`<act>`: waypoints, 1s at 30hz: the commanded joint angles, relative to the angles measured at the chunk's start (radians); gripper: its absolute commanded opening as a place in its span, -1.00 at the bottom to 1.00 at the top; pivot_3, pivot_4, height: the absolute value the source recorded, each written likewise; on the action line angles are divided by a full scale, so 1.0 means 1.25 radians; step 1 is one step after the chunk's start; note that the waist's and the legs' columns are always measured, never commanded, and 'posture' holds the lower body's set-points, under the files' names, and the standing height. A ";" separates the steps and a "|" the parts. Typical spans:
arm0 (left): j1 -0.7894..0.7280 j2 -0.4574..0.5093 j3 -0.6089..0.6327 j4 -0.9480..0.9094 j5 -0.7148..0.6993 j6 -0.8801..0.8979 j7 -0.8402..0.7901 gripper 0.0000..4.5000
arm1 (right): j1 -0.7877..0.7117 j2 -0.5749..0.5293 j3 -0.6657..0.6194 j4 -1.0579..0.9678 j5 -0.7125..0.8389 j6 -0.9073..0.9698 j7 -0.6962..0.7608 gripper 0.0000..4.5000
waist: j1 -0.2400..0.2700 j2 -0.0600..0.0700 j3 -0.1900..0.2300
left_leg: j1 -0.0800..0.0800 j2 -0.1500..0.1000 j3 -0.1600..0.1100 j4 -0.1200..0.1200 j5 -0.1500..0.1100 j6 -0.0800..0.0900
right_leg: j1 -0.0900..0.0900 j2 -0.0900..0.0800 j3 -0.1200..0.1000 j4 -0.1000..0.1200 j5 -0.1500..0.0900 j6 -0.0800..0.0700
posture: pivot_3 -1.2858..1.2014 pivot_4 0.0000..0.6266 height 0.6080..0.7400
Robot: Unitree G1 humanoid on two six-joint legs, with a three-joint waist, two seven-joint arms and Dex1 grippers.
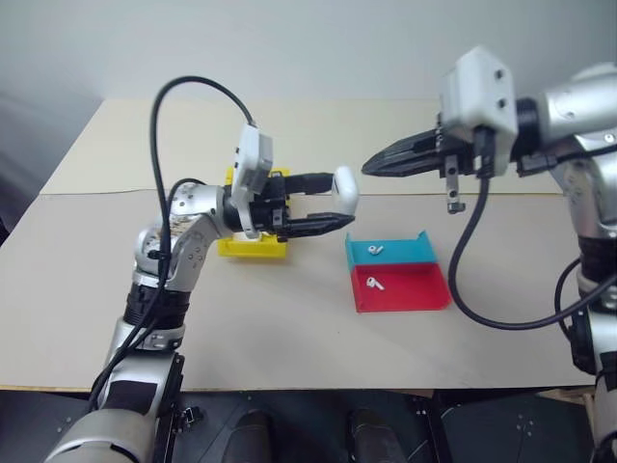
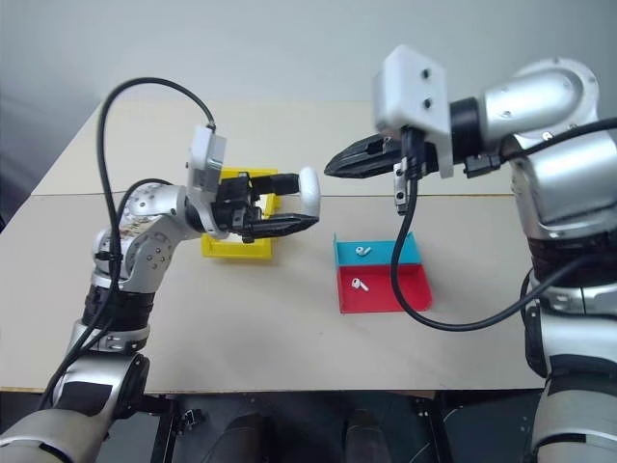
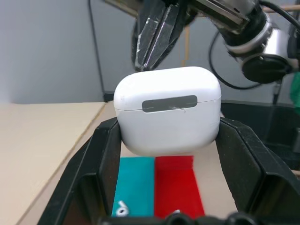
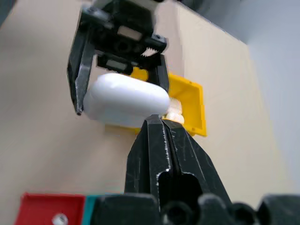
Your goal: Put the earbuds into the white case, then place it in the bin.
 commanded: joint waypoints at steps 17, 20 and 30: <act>0.107 0.023 0.035 -0.078 0.294 0.256 0.643 0.23 | 0.267 0.094 -0.362 -0.386 0.438 0.618 -0.522 -0.99 | 0.003 0.000 0.000 | 0.001 0.000 -0.001 0.000 0.000 0.000 | 0.001 0.000 0.000 0.000 0.000 0.000 | 0.03 -0.52 1.00; 0.056 0.001 0.014 0.019 0.325 0.275 0.672 0.38 | 0.280 0.100 -0.352 -0.396 0.451 0.596 -0.553 -1.00 | 0.010 -0.001 0.000 | 0.000 0.000 -0.001 0.000 0.000 0.000 | 0.001 0.000 0.000 0.000 0.000 0.000 | 0.03 -0.52 1.00; 0.035 0.022 0.039 -0.014 0.309 0.279 0.633 1.00 | 0.318 0.082 -0.353 -0.404 0.505 0.560 -0.595 -1.00 | 0.009 -0.001 0.000 | 0.000 0.000 -0.001 0.000 0.000 0.000 | 0.001 0.000 0.000 -0.001 0.000 0.000 | 0.03 -0.52 1.00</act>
